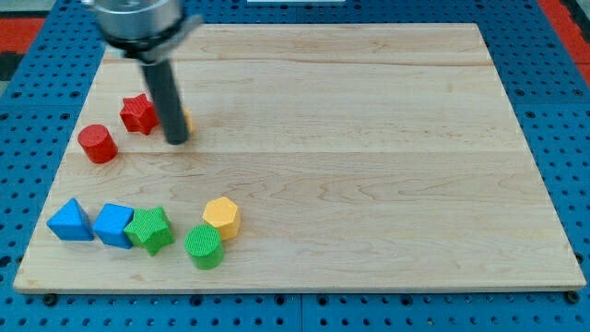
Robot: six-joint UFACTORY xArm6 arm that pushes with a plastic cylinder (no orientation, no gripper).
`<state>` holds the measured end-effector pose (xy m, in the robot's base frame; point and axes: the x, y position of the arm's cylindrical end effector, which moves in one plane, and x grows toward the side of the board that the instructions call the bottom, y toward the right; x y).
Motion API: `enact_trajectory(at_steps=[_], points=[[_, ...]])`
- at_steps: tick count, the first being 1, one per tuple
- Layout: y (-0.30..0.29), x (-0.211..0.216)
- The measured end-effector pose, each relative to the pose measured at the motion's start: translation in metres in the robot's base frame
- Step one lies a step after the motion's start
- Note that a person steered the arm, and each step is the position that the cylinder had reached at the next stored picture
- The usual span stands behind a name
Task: Move the red circle to the centre left of the board
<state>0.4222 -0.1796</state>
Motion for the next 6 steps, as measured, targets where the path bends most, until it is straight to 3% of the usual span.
enact_trajectory(at_steps=[1,3,4,6], points=[[-0.045,0.006],[-0.024,0.071],[-0.084,0.057],[-0.065,0.027]])
